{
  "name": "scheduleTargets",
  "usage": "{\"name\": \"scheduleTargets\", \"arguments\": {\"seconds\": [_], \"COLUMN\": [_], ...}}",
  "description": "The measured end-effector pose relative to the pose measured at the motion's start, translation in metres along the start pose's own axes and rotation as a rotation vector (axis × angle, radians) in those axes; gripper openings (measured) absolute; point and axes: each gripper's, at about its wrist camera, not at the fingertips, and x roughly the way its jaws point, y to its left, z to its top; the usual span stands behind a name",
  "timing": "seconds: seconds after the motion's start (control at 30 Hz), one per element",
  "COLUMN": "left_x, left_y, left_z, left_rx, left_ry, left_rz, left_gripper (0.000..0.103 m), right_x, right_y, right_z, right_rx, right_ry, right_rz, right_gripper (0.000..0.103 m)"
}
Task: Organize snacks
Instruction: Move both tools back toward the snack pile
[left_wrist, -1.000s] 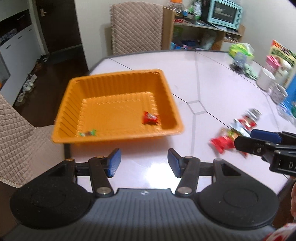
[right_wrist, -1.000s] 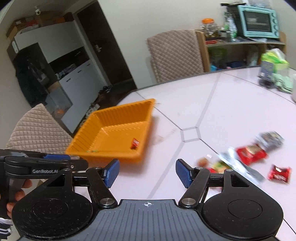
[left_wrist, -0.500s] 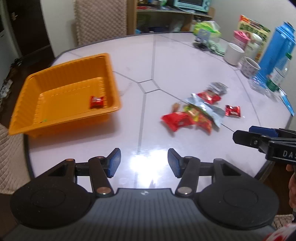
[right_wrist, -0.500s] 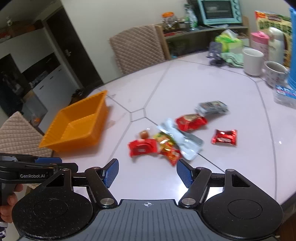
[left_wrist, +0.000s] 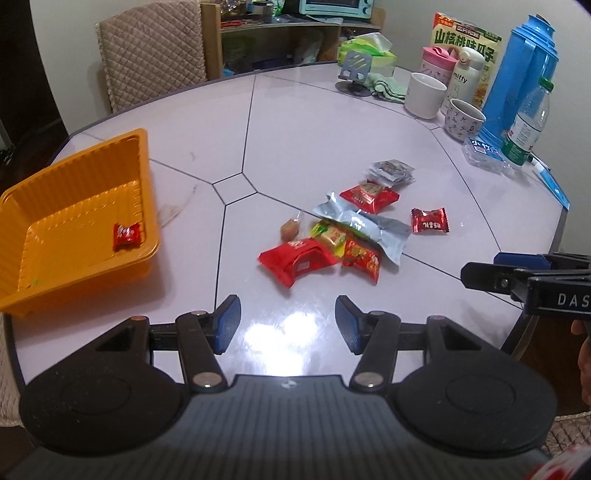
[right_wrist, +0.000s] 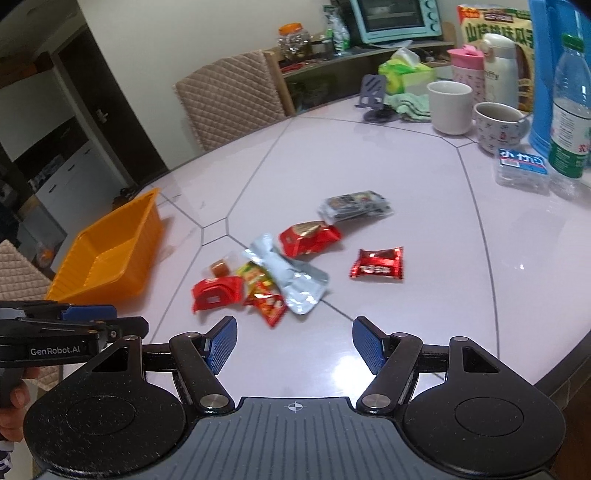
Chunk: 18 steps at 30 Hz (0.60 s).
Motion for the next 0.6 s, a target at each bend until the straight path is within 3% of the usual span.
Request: {"name": "scheduleTargets", "arguments": {"seconds": [0.6], "left_x": [0.059], "left_y": [-0.005], "left_z": [0.027], "left_rx": [0.134], "left_ry": [-0.011], "left_rz": [0.006], "left_gripper": [0.060], "right_x": [0.027], "right_y": [-0.029], "right_z": [0.012], "right_rx": [0.028], "right_ry": [0.019], "right_rz": [-0.032], "right_gripper": [0.069]}}
